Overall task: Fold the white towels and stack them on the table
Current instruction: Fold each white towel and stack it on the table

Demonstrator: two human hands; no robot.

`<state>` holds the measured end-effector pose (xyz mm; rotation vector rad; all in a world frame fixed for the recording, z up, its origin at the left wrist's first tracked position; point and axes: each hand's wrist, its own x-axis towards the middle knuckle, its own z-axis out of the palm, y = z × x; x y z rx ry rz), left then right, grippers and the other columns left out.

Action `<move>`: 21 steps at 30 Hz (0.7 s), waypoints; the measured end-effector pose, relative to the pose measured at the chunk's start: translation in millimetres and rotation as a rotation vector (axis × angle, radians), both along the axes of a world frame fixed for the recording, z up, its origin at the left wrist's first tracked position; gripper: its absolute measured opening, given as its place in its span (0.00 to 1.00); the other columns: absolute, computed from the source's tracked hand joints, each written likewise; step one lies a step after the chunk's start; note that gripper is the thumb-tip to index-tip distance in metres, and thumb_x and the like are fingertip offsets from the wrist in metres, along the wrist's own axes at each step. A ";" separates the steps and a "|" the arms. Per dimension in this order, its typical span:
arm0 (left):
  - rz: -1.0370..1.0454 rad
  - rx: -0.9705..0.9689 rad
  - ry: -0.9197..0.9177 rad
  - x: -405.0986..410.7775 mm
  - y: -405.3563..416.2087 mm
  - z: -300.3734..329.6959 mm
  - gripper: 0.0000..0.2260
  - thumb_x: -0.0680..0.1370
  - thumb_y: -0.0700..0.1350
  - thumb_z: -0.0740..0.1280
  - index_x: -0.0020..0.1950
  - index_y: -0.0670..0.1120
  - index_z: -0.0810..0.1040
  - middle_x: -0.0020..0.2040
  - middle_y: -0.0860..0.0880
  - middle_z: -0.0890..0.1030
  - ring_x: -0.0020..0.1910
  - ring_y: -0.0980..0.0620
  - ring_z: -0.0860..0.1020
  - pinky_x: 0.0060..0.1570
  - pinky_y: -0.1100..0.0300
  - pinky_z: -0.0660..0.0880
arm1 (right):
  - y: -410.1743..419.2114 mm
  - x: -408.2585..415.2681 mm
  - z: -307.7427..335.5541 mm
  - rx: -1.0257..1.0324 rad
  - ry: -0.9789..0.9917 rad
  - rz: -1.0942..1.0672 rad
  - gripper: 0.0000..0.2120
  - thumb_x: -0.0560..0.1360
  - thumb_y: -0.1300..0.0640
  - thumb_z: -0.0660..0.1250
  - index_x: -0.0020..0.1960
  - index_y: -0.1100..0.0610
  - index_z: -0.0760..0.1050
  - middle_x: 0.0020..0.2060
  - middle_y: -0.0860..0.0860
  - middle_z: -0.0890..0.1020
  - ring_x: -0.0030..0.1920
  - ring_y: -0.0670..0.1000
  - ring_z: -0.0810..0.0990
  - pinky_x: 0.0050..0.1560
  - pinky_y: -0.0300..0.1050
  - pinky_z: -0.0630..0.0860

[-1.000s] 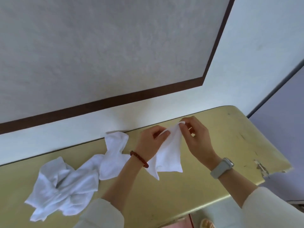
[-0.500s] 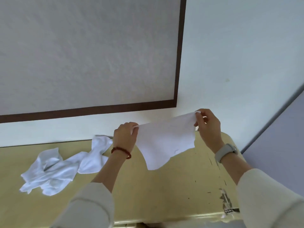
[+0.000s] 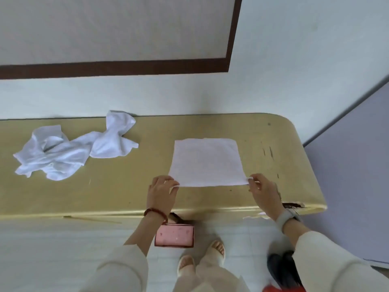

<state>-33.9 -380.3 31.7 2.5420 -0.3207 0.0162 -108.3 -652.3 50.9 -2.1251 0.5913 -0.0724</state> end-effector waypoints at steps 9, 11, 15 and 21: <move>0.117 -0.189 0.554 -26.3 6.7 -17.9 0.04 0.75 0.42 0.66 0.45 0.43 0.80 0.37 0.51 0.77 0.39 0.53 0.72 0.36 0.64 0.64 | 14.0 -32.3 -34.2 -0.055 0.240 -0.032 0.08 0.77 0.64 0.60 0.50 0.68 0.75 0.44 0.62 0.80 0.46 0.58 0.76 0.43 0.41 0.63; 0.193 -0.291 0.572 -14.2 5.4 -12.0 0.03 0.75 0.43 0.68 0.44 0.43 0.78 0.33 0.51 0.75 0.35 0.53 0.71 0.33 0.65 0.66 | 13.8 -23.1 -27.5 -0.047 0.200 -0.068 0.09 0.77 0.63 0.60 0.50 0.68 0.75 0.42 0.60 0.79 0.43 0.56 0.75 0.43 0.42 0.64; 0.234 -0.375 0.549 14.0 -4.9 -1.5 0.07 0.77 0.42 0.65 0.49 0.39 0.79 0.36 0.49 0.75 0.36 0.53 0.71 0.35 0.67 0.67 | 8.6 5.6 -15.6 -0.001 0.103 -0.107 0.09 0.76 0.63 0.61 0.52 0.67 0.75 0.39 0.54 0.77 0.40 0.52 0.73 0.34 0.35 0.64; 0.377 -0.434 0.489 63.7 -31.6 -6.1 0.06 0.78 0.41 0.63 0.43 0.41 0.76 0.35 0.47 0.73 0.33 0.53 0.67 0.33 0.65 0.64 | -6.9 64.4 -24.4 0.090 0.056 -0.110 0.06 0.77 0.62 0.59 0.50 0.62 0.74 0.34 0.47 0.74 0.33 0.45 0.70 0.31 0.31 0.65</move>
